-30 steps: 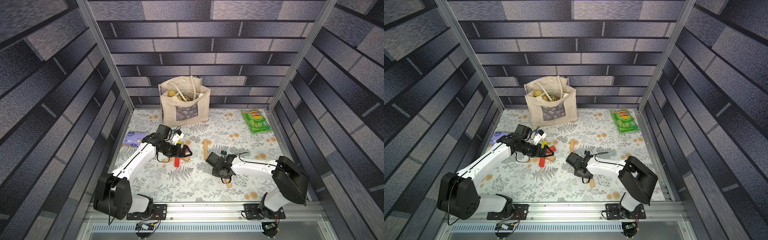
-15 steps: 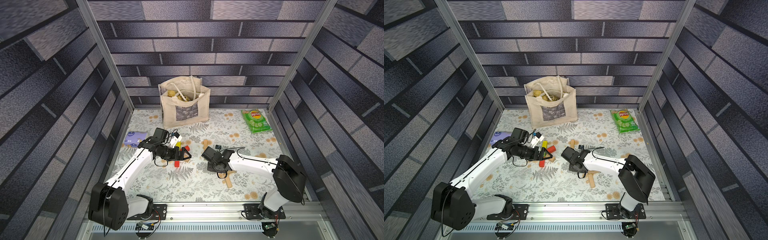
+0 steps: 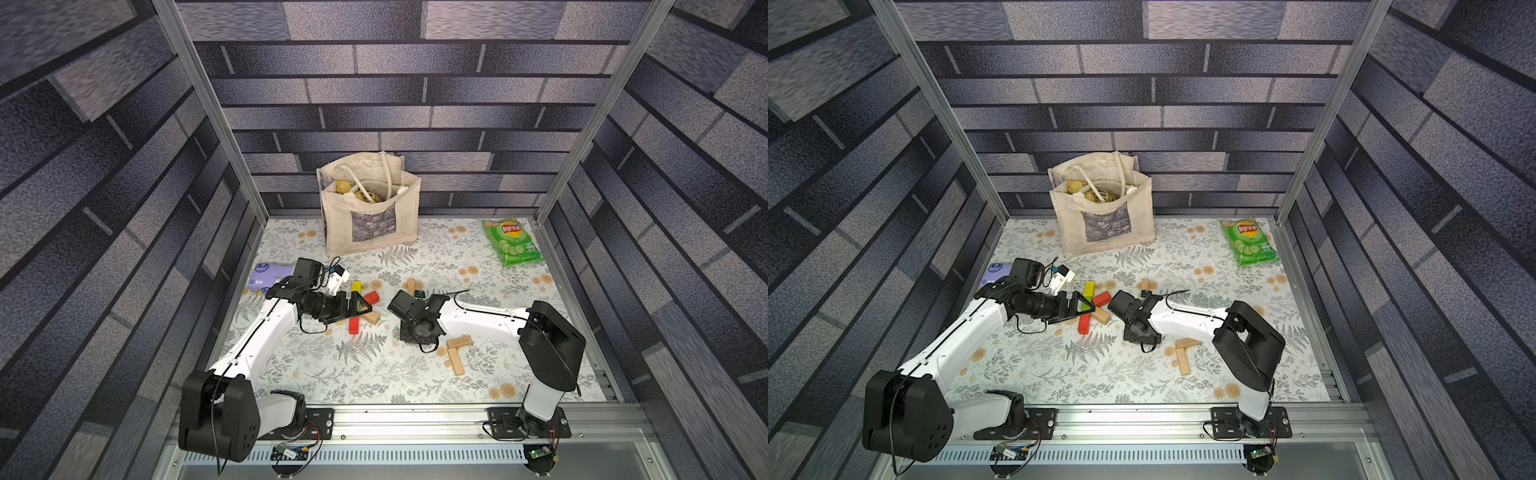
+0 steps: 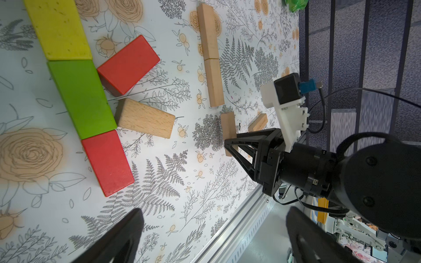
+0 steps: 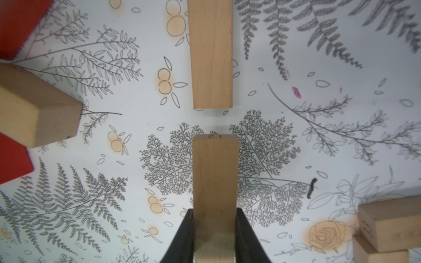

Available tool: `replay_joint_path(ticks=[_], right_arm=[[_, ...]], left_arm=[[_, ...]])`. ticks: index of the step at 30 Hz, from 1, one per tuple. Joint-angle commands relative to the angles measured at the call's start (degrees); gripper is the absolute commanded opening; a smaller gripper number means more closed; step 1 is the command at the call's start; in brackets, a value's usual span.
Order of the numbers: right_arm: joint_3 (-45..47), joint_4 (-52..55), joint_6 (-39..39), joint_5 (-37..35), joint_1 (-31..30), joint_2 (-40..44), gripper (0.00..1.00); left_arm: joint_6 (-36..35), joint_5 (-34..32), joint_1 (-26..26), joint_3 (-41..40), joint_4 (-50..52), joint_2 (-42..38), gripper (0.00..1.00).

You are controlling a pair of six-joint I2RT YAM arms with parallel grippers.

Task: Assemble the letter k with building blocks
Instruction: Assemble the building block at the center of the board.

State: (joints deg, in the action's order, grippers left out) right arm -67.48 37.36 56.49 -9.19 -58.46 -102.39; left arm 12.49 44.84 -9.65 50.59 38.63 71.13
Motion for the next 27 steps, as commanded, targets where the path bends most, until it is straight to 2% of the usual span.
replay_joint_path(ticks=[1,7,27], right_arm=[[-0.94,1.66,-0.96,1.53,-1.11,-1.32,0.19],[-4.04,5.39,-2.17,0.57,-1.20,-4.37,0.19],[-3.60,4.67,-3.25,-1.08,-0.04,-6.08,0.20]], left_arm=[[0.76,-0.28,0.40,-0.58,0.31,-1.52,1.00],[0.69,0.07,0.51,-0.49,0.22,-1.44,1.00],[0.77,1.13,0.59,-0.67,-0.49,-1.52,1.00]])
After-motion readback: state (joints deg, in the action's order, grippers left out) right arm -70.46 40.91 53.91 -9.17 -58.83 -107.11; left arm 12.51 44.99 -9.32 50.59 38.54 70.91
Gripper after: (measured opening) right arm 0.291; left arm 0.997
